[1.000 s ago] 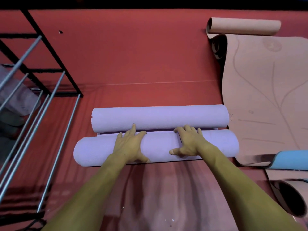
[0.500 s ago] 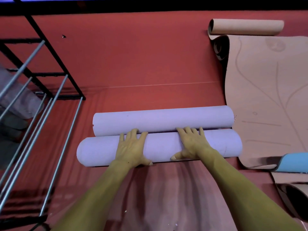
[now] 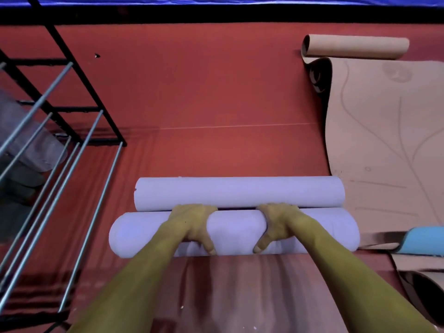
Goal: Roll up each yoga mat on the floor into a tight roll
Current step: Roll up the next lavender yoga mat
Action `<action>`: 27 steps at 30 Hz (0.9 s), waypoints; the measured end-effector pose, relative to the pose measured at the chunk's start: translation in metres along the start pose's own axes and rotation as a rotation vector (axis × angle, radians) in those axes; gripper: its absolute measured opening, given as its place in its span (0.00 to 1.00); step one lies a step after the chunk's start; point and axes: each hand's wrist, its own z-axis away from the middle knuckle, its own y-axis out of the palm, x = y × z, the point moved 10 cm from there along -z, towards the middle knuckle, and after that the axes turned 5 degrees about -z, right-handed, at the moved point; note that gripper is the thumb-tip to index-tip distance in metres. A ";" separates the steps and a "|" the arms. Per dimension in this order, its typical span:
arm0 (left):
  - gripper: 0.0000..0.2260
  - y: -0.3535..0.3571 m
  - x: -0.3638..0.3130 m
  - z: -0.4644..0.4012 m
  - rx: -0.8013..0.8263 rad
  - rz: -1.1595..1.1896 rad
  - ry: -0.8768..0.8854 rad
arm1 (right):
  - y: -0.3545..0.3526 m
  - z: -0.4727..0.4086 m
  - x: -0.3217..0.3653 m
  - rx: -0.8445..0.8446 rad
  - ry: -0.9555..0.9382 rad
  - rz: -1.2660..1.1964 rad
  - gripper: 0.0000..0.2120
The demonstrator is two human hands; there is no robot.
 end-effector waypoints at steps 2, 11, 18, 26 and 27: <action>0.38 0.001 -0.003 0.003 0.007 0.023 0.005 | 0.003 0.006 0.000 -0.006 -0.002 -0.032 0.58; 0.60 0.001 0.003 0.008 -0.059 0.061 -0.043 | -0.009 0.011 -0.001 -0.142 -0.046 -0.055 0.62; 0.46 -0.009 0.002 0.008 -0.113 0.143 -0.026 | -0.018 0.012 0.005 -0.110 0.006 -0.027 0.59; 0.54 -0.007 0.005 0.000 -0.047 0.071 -0.047 | -0.015 0.010 0.010 -0.118 0.001 0.052 0.59; 0.54 -0.006 0.006 0.000 -0.050 0.078 -0.047 | -0.015 0.011 0.014 -0.136 -0.004 0.083 0.60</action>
